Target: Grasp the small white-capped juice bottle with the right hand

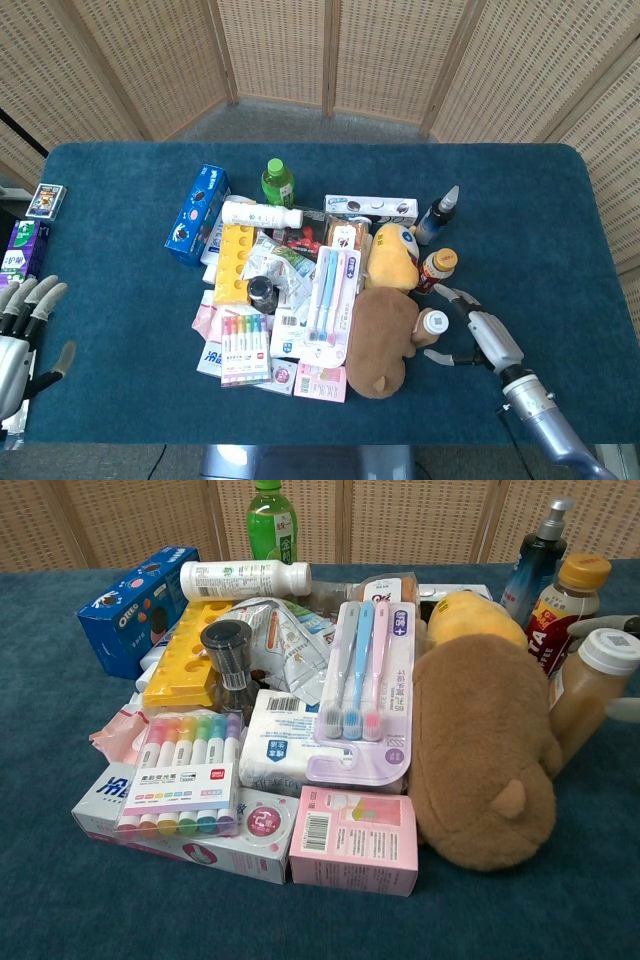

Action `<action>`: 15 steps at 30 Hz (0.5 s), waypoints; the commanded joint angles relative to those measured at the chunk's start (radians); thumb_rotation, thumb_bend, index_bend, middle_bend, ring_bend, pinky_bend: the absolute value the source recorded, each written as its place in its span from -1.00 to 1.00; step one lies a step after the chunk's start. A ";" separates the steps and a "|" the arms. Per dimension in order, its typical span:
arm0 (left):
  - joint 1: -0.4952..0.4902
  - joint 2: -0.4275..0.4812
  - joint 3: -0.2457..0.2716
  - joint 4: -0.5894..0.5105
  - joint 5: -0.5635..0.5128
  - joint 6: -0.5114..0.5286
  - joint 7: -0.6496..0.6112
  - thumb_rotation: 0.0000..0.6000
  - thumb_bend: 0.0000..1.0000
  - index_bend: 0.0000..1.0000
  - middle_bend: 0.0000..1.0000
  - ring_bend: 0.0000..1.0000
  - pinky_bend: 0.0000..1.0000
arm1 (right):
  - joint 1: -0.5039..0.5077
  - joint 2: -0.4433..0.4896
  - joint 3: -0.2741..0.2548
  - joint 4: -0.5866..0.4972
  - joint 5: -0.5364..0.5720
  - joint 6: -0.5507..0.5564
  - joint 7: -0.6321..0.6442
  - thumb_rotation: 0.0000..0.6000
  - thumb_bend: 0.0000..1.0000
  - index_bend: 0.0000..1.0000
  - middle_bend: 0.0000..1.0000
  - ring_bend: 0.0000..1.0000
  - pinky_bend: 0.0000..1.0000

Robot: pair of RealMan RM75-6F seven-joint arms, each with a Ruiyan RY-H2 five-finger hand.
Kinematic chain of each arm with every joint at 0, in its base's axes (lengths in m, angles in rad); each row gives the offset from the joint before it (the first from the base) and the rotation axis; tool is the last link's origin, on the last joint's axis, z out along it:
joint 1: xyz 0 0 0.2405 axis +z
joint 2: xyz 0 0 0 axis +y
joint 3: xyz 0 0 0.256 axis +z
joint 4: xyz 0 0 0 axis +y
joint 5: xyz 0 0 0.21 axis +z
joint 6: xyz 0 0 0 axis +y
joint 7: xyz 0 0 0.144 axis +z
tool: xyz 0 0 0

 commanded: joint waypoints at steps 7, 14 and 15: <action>0.030 0.009 0.007 0.024 -0.011 0.035 -0.032 1.00 -0.07 -0.85 -0.80 -0.97 -1.00 | 0.014 -0.097 0.031 0.076 0.046 0.015 -0.008 0.96 -0.94 -0.94 -0.27 -0.64 -0.79; 0.040 0.007 0.005 0.032 -0.022 0.041 -0.044 1.00 -0.08 -0.85 -0.80 -0.97 -1.00 | -0.008 -0.130 0.059 0.115 0.064 0.083 0.038 1.00 -0.81 0.13 0.90 0.69 0.10; 0.039 0.006 0.003 0.032 -0.023 0.040 -0.043 1.00 -0.08 -0.85 -0.80 -0.97 -1.00 | -0.011 -0.128 0.061 0.116 0.067 0.089 0.038 1.00 -0.79 0.20 0.96 0.76 0.12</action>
